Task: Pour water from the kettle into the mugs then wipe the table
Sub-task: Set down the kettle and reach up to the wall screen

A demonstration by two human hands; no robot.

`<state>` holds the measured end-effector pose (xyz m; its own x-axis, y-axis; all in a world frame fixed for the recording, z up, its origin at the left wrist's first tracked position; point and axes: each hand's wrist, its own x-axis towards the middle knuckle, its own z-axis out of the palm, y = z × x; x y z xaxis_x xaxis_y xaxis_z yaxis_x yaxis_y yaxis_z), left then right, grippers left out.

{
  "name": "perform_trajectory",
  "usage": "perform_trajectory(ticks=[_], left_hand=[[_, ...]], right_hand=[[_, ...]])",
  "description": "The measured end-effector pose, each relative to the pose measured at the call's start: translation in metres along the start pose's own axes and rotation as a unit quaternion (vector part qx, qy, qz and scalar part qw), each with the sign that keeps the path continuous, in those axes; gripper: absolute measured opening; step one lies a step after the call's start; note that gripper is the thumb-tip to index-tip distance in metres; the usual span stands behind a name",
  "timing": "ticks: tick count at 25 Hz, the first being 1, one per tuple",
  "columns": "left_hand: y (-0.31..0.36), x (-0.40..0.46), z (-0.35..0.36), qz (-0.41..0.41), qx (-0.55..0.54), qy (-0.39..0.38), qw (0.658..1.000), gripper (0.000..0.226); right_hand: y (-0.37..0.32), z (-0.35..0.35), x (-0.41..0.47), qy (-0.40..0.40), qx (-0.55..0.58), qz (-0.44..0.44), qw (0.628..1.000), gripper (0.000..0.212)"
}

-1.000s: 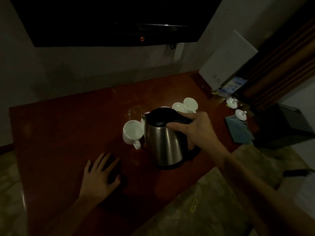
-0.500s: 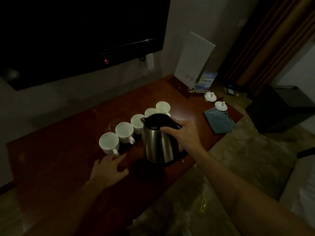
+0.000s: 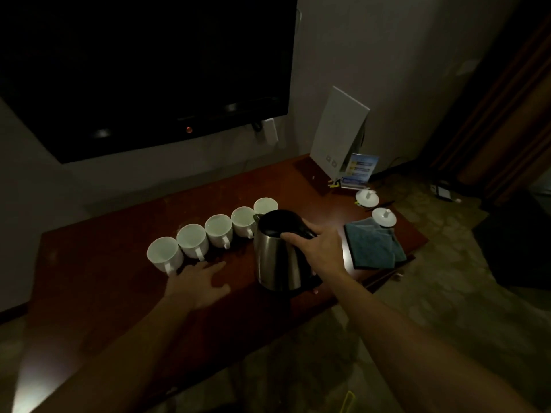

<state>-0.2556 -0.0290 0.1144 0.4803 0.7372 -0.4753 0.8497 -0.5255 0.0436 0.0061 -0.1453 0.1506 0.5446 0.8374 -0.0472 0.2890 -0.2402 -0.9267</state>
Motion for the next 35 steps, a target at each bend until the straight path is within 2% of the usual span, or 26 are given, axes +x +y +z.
perform_trajectory(ticks=[1, 2, 4, 7, 12, 21, 23, 27, 31, 35], left_hand=[[0.018, 0.004, -0.004, 0.011, -0.004, 0.003, 1.000, 0.073], [0.033, 0.011, -0.009, 0.023, -0.013, 0.008, 1.000, 0.073], [0.059, 0.028, -0.015, 0.034, -0.044, 0.023, 0.998, 0.074], [0.093, 0.060, -0.026, 0.060, -0.072, 0.040, 0.995, 0.074], [0.132, 0.107, -0.056, 0.090, -0.045, 0.049, 0.994, 0.072], [0.184, 0.140, -0.063, -0.016, -0.082, 0.074, 0.994, 0.074], [0.194, 0.145, -0.062, -0.028, -0.079, 0.079, 0.993, 0.075], [0.207, 0.142, -0.067, -0.032, -0.067, 0.084, 0.994, 0.073], [0.205, 0.129, -0.087, -0.059, -0.085, 0.074, 0.992, 0.070], [0.194, 0.119, -0.113, -0.051, -0.074, 0.072, 0.993, 0.070]], right_hand=[[0.005, -0.008, 0.007, 0.004, 0.000, 0.007, 1.000, 0.069], [0.008, -0.017, 0.013, 0.012, -0.001, 0.014, 1.000, 0.060], [0.014, -0.035, 0.027, 0.034, -0.003, 0.030, 0.999, 0.022], [0.030, -0.056, 0.053, 0.065, -0.015, 0.029, 0.997, 0.034], [0.057, -0.080, 0.093, 0.096, -0.032, 0.052, 0.994, 0.027], [0.099, -0.104, 0.162, 0.040, -0.020, 0.038, 0.998, 0.062], [0.107, -0.101, 0.170, 0.045, -0.010, 0.027, 0.999, 0.067], [0.125, -0.098, 0.167, 0.008, -0.039, 0.014, 0.999, 0.084], [0.116, -0.111, 0.161, -0.014, -0.124, 0.020, 0.992, 0.080], [0.094, -0.121, 0.161, -0.052, -0.273, 0.025, 0.960, 0.061]])
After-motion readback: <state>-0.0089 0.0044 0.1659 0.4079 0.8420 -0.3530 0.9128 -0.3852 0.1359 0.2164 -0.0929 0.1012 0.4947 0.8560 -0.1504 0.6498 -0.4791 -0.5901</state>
